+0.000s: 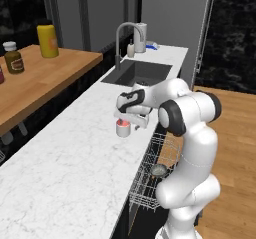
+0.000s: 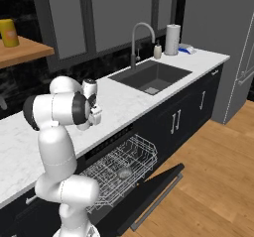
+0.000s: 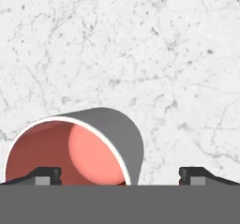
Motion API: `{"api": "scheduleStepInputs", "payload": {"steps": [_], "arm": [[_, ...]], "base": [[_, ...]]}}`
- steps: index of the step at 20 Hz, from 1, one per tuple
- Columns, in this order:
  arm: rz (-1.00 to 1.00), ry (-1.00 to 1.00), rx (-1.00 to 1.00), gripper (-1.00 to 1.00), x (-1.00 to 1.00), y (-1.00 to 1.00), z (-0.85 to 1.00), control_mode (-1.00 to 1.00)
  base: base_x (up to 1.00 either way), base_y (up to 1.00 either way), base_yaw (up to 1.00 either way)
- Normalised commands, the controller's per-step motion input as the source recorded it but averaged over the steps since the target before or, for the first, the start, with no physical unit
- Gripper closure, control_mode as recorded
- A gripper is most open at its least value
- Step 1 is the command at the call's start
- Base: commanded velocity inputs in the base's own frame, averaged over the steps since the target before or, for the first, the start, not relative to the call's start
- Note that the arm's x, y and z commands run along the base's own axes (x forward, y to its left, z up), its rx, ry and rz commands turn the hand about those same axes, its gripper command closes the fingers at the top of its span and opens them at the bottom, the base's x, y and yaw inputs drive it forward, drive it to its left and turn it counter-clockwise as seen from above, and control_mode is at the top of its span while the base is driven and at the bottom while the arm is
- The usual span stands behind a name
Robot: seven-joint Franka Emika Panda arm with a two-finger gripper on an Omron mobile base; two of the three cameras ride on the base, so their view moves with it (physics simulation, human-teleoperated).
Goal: Pick up the cup and bowl from the counter, place them in the dishwasher, and close the dishwasher door.
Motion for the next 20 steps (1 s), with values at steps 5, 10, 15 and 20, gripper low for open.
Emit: {"api": "scheduleStepInputs", "payload": {"steps": [5, 10, 15, 20], "arm": [[0.01, 0.0, 0.0, 1.0, -0.06, 0.0, -0.27, -1.0], [0.02, 0.0, 0.0, 1.0, -0.2, 0.0, -0.11, -1.0], [0.01, -0.02, 0.0, 1.0, -0.4, -0.04, -0.04, -1.0], [-0.02, -0.07, 0.02, 1.0, -0.75, -0.73, 0.01, -1.0]], "base": [[0.0, 0.0, 0.0], [0.0, 0.0, 0.0], [0.0, 0.0, 0.0], [0.0, 0.0, 0.0]]}}
